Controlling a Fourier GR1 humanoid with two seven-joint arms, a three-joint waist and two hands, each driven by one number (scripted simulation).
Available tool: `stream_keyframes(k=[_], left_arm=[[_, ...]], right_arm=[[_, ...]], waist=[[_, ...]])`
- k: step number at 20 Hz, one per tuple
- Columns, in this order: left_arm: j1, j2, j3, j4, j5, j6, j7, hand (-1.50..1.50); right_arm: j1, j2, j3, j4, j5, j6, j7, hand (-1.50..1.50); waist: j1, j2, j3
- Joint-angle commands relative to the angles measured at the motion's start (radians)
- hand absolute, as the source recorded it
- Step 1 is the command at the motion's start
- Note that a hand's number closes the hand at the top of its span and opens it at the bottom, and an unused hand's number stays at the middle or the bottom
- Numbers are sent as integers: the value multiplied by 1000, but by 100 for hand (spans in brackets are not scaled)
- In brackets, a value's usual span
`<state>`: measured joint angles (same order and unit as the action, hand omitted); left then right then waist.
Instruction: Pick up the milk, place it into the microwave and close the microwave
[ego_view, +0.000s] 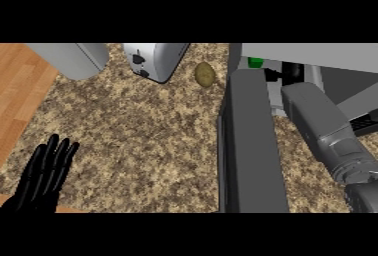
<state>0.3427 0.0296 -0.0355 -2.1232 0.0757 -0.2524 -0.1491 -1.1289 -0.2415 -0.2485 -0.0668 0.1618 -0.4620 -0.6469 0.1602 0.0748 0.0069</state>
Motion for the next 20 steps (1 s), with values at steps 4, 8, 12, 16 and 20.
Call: stream_keyframes(k=[4, 8, 12, 16, 20], left_arm=[[-11, -29, -62, 3, -38, 21, 10, -150], [5, -29, -62, -10, -36, 22, 14, -150], [-1, -29, -67, 37, -61, 37, -23, -150], [-16, -30, -112, 36, -65, 59, -6, -150], [-65, -30, -154, 48, -92, 88, 57, -150]], right_arm=[[40, -21, -8, -4, -6, 71, -40, -150], [65, -18, -15, -5, -14, 130, -67, -150], [108, 16, -41, -15, -39, 138, -115, -150], [117, 2, -47, -14, -44, 185, -114, -150], [151, 18, -52, -22, -49, 230, -160, -150]], waist=[[-22, -5, 1], [-19, -12, 0], [-43, -21, -1], [-57, -28, -2], [-78, -32, -1]])
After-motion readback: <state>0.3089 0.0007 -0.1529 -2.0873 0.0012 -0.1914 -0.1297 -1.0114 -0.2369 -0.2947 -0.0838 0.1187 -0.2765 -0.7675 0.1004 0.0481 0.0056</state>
